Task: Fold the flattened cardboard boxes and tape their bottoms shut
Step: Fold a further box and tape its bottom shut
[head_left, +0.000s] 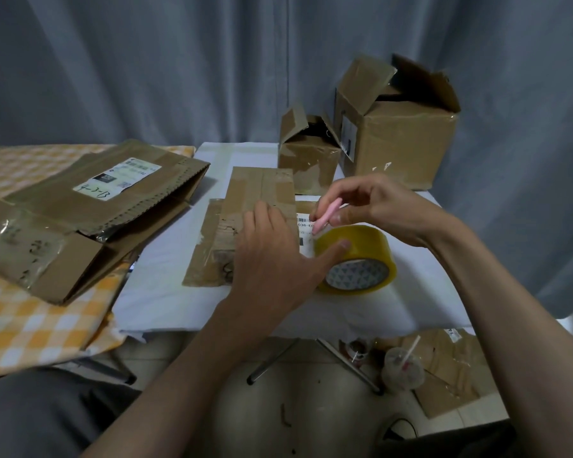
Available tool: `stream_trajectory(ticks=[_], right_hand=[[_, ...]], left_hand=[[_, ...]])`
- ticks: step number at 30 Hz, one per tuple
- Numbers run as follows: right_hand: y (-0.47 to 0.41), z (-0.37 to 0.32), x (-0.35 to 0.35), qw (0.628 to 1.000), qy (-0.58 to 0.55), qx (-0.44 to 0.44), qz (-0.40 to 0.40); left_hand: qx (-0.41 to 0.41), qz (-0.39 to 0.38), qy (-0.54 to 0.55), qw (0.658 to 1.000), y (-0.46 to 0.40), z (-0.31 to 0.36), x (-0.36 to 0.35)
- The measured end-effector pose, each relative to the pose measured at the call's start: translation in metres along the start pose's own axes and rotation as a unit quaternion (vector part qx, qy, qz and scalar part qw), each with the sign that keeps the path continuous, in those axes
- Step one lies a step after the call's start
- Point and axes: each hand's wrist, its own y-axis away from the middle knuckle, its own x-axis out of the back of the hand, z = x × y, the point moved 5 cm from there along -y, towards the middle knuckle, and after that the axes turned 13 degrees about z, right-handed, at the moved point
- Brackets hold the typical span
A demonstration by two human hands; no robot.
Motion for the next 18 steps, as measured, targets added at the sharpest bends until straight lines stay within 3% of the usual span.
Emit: stream_trajectory(ticks=[11,18], right_hand=[[-0.001,-0.009,-0.006,0.997,0.046,0.043,-0.048],[-0.009,-0.013,-0.012,0.984,0.152,0.082,-0.033]], left_hand=[[-0.002,-0.010,0.008,1.000,0.000,-0.001,-0.002],[-0.007,-0.014,0.004,1.000,0.000,0.000,-0.002]])
